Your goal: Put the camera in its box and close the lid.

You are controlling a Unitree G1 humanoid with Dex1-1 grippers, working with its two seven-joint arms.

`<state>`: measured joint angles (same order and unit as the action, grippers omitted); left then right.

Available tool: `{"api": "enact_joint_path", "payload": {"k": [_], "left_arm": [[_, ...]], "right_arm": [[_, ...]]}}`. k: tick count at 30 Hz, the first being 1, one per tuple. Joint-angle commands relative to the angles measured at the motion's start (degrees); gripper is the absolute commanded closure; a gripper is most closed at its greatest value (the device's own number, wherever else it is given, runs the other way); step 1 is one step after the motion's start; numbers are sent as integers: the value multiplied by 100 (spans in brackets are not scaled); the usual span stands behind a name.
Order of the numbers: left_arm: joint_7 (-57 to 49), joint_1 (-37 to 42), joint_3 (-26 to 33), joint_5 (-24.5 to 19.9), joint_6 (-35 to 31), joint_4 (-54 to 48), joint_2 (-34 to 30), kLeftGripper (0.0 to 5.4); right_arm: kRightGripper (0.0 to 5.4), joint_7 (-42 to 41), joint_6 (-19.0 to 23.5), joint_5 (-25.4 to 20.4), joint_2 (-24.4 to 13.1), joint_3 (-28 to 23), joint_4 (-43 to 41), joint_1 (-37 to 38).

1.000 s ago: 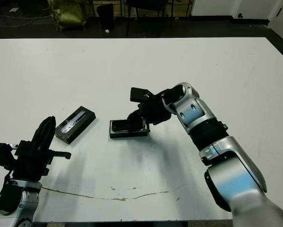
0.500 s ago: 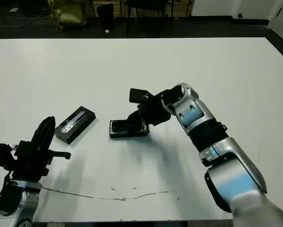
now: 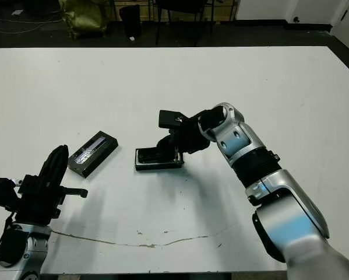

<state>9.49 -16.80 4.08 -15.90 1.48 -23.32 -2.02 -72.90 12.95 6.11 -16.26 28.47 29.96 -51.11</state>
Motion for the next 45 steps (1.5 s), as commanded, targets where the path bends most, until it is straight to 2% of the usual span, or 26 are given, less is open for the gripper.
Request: {"api": "enact_joint_path", "payload": {"k": [1, 4, 14, 25, 36, 45], "left_arm": [[0, -78, 15, 33, -60, 57, -50, 540], [-23, -85, 10, 42, -93, 28, -43, 540], [-42, -101, 18, -29, -178, -37, -23, 540], [69, -68, 44, -38, -8, 73, -19, 540], [68, -71, 25, -22, 38, 85, -33, 540], [-45, -92, 5, 68, -68, -4, -37, 540]], "right_arm": [[490, -38, 235, 57, -19, 85, 73, 201], [490, -27, 406, 101, -16, 138, -13, 198], [490, -248, 502, 26, -35, 210, -90, 172], [249, -376, 111, 76, -74, 274, -20, 144], [4, -466, 107, 63, -47, 274, 80, 113], [1, -315, 305, -43, -72, 61, -164, 124]]}}
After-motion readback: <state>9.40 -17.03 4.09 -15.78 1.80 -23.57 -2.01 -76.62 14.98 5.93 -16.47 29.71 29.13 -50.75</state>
